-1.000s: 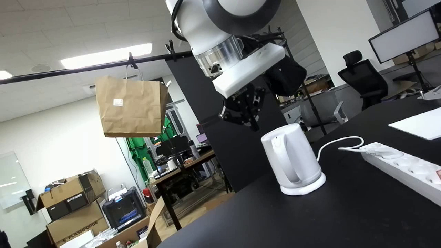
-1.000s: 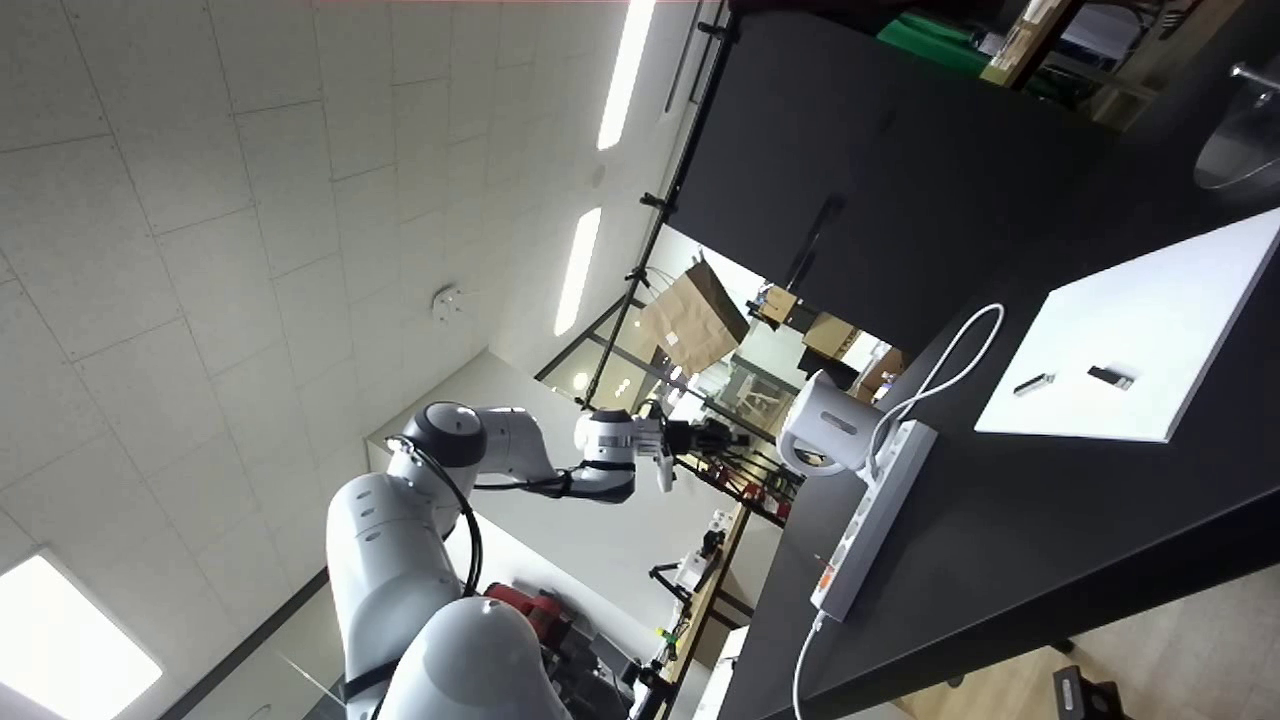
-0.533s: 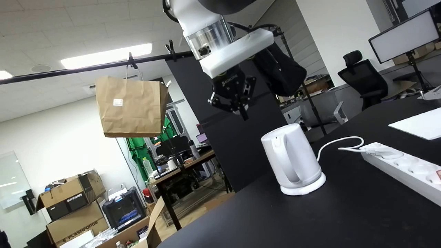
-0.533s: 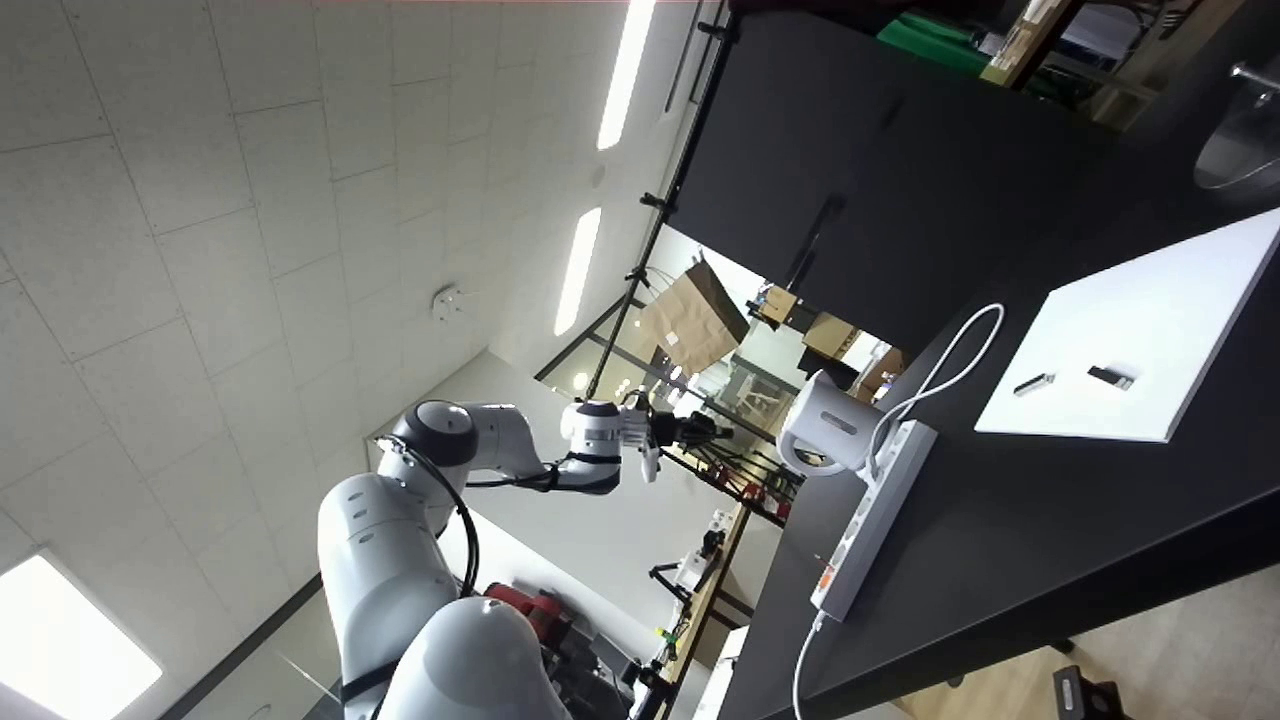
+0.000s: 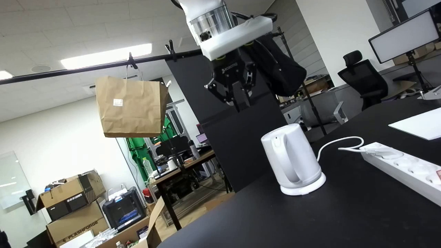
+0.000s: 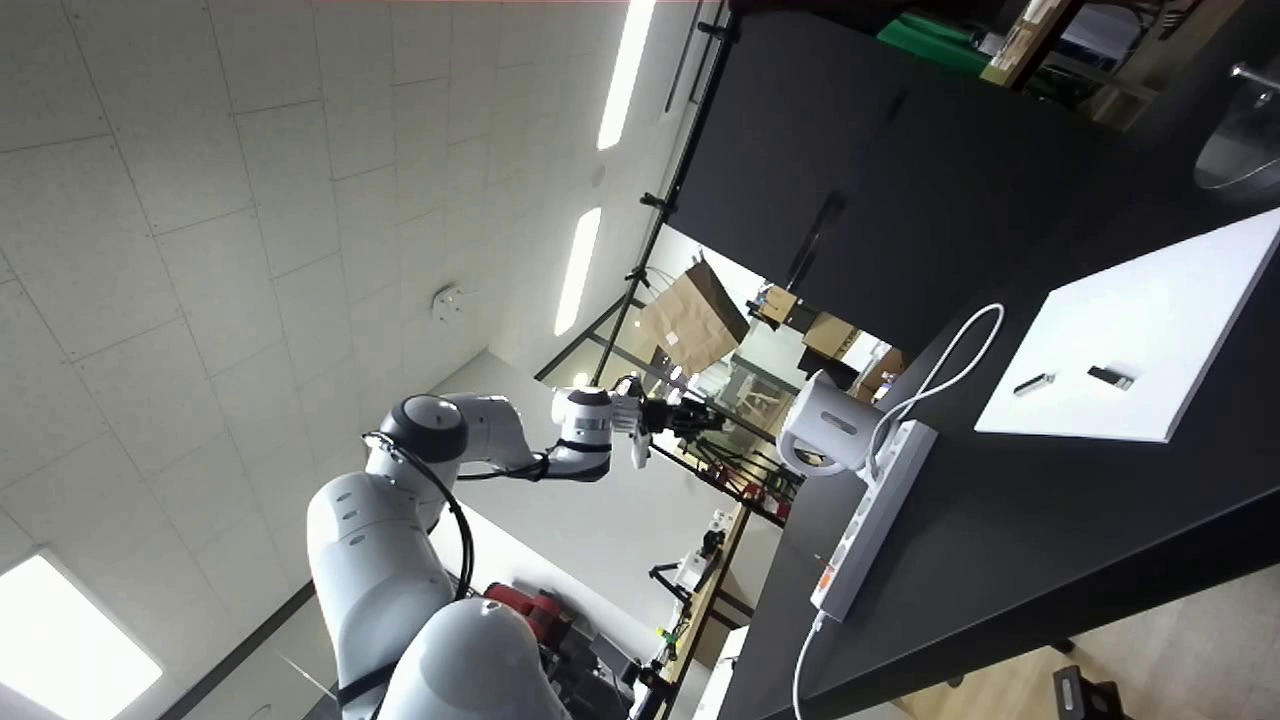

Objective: Turn on the electric kettle

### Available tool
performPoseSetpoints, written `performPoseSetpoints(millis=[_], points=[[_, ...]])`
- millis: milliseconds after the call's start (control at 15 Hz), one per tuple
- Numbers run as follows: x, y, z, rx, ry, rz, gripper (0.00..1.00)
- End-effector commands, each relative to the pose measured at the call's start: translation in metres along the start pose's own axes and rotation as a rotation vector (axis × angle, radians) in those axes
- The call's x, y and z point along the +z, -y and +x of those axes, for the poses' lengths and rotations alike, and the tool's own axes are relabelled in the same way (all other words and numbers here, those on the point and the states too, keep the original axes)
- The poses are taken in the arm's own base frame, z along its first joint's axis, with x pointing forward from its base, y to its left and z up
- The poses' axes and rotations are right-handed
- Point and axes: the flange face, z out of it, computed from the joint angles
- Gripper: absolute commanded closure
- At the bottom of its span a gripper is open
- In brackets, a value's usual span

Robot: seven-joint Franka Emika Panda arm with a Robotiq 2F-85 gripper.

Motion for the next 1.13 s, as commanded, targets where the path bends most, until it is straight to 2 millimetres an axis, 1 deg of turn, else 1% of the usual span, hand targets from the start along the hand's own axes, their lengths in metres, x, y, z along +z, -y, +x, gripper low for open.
performPoseSetpoints(millis=[0, 267, 333, 400, 867, 933, 1067], points=[[-0.008, -0.013, 0.003, 0.012, 0.024, 0.004, 0.33], [-0.005, -0.019, 0.005, 0.021, 0.041, 0.001, 0.05], [-0.005, -0.020, 0.005, 0.023, 0.045, 0.002, 0.01], [-0.004, -0.020, 0.005, 0.022, 0.050, 0.003, 0.00], [-0.003, -0.021, 0.002, 0.013, 0.088, 0.006, 0.00], [0.007, -0.014, 0.004, 0.013, 0.068, 0.003, 0.00], [0.008, -0.013, 0.003, 0.010, 0.069, 0.001, 0.00]])
